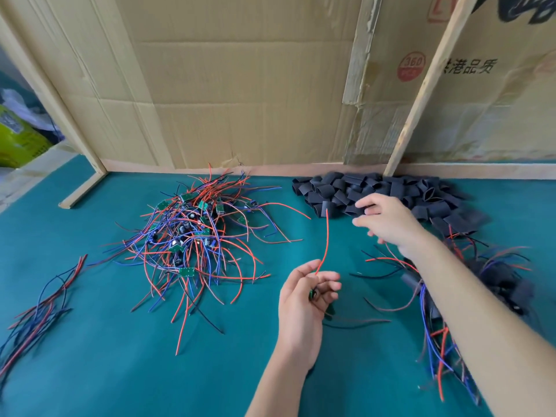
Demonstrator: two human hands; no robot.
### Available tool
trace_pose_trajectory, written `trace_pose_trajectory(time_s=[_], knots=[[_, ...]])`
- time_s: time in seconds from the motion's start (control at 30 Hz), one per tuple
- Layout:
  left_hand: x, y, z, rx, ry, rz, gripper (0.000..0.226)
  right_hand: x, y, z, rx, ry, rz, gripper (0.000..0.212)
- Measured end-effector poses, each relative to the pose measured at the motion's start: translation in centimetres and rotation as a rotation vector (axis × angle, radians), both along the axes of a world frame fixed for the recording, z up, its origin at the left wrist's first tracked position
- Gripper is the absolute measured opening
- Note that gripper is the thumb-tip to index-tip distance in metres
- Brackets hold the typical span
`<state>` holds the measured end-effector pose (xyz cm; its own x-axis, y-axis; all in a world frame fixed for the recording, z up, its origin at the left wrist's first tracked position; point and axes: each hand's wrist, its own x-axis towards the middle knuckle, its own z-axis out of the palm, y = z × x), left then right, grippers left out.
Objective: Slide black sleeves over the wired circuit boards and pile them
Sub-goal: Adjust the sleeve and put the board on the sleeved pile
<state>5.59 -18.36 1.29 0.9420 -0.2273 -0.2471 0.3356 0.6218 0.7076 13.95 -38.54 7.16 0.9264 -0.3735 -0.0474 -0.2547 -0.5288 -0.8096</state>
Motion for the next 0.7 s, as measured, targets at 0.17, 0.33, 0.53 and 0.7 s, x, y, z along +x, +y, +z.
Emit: trace_pose_trajectory(time_s=[0.17, 0.33, 0.53, 0.7], knots=[[0.0, 0.0, -0.1, 0.024, -0.031, -0.008, 0.027, 2.5, 0.5, -2.0, 0.309, 0.049, -0.167, 0.038], [0.0, -0.1, 0.0, 0.009, -0.037, -0.016, 0.026, 2.9, 0.2, -2.5, 0.428, 0.017, -0.211, 0.035], [0.0, -0.1, -0.1, -0.007, -0.035, -0.003, 0.026, 2.1, -0.2, -2.8, 0.564, -0.138, -0.305, 0.024], [0.1, -0.2, -0.4, -0.075, -0.034, 0.031, 0.019, -2.3, 0.6, -2.0, 0.545, -0.278, -0.201, 0.016]])
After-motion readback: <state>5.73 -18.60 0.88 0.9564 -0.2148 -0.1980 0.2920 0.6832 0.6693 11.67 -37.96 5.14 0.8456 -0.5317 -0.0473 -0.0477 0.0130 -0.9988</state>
